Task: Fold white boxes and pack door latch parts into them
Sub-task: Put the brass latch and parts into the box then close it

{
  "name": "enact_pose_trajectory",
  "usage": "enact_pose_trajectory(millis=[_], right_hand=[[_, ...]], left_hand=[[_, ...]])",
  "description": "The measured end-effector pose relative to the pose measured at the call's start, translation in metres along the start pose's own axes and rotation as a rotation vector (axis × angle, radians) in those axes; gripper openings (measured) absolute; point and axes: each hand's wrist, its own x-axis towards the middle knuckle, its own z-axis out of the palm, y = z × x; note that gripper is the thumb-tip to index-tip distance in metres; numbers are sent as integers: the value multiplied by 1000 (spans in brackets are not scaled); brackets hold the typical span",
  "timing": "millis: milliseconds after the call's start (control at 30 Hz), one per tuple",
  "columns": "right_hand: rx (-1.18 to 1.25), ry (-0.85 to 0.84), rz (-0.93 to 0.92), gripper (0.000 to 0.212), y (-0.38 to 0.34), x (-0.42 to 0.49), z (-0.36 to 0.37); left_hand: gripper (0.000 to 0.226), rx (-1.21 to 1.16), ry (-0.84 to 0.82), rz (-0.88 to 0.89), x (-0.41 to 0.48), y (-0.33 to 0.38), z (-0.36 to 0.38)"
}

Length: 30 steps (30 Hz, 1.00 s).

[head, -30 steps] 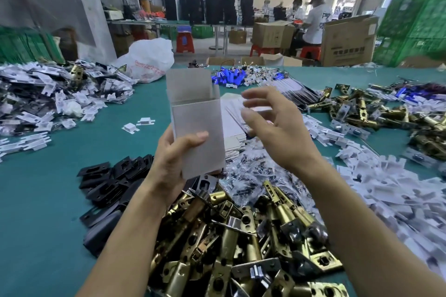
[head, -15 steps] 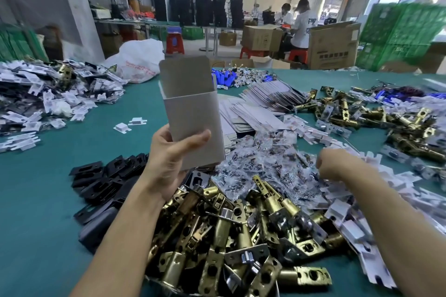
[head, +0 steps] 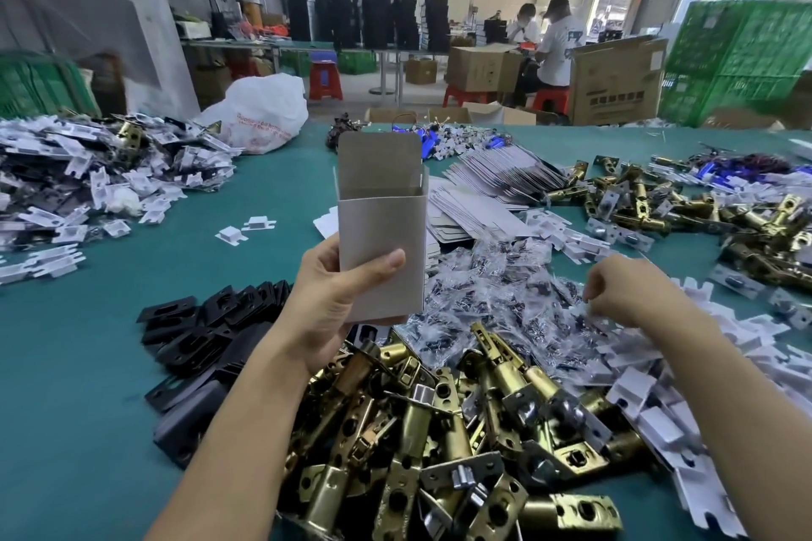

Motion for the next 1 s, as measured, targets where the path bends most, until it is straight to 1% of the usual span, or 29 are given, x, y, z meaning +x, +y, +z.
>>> enact_pose_trajectory(millis=[100,200,233,300,367,433,467,567,633,700,800,900,1000], right_hand=[[108,111,-88,14,-9,-5,-9],[461,240,-258,3,-35,-19,-27],[579,268,-312,4,-47,-27,-35],[778,296,-436,13,-72,-45,-51],[868,336,-583,20,-97,-64,-64],[846,346,-732,25,-119,-80,-74],[790,327,-784,27,-129,-87,-77],[548,278,-850,32,-148,-97,-82],[470,323,-877,30,-157,-102,-86],[481,429,-890,22,-165,-106,-90],[497,570,-870,18,-175,-111,-93],[422,642,-854,10,-184,-115,-92],[339,683,-788,9,-192,-117,-89]], left_hand=[[33,43,-14,15,0,-1,-1],[34,123,-20,27,0,-5,-2],[35,135,-25,27,1,-6,-3],[38,138,-34,31,1,-8,-5],[40,146,-29,49,2,-8,-7],[41,150,-16,74,3,-8,-7],[40,142,-19,88,3,-9,-7],[38,104,-27,142,2,-9,-6],[40,94,-10,178,2,-10,-6],[43,89,10,194,2,-10,-6],[52,97,49,206,4,-12,-5],[51,113,70,232,5,-14,-5],[46,122,105,230,5,-14,-4]])
